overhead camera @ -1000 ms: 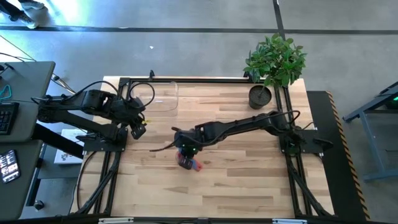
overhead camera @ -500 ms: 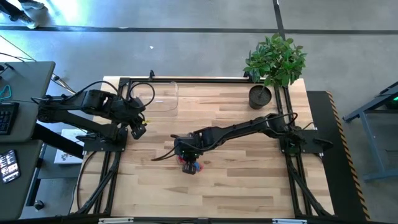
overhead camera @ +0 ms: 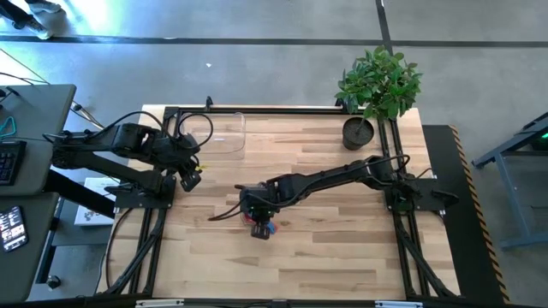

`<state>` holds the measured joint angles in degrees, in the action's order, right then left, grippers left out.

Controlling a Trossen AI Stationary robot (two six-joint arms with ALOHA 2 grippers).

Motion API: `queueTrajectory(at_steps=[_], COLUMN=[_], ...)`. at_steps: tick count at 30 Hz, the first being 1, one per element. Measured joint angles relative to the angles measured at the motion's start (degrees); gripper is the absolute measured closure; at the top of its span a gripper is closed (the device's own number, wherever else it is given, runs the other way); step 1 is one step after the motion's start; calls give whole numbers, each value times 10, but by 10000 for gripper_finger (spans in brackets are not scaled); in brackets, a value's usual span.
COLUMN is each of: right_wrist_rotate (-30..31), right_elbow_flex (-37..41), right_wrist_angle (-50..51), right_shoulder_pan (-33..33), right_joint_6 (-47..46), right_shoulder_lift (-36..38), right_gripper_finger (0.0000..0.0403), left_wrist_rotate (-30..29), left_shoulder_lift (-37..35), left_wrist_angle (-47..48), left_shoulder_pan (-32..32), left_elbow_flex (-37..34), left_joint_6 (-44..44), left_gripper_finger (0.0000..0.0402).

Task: Nest measuring cups in basket
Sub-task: Stack the blue measuring cup on top of the red measuring cup

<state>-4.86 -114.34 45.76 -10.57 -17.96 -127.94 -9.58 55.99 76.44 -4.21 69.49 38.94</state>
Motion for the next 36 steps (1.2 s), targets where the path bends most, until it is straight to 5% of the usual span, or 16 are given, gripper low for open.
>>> queueTrajectory(at_steps=[24, 36], right_wrist_rotate=[1, 108], right_elbow_flex=[-19, -61], right_wrist_angle=[26, 163], right_shoulder_pan=[0, 1], right_joint_6=[-32, -175], right_shoulder_lift=[0, 2], right_gripper_finger=[325, 324], left_wrist_rotate=[0, 0], left_shoulder_lift=[0, 0], left_wrist_angle=[0, 0], left_shoulder_pan=[0, 0], left_elbow_flex=[0, 0], left_joint_6=[-2, -2], left_gripper_finger=[316, 316])
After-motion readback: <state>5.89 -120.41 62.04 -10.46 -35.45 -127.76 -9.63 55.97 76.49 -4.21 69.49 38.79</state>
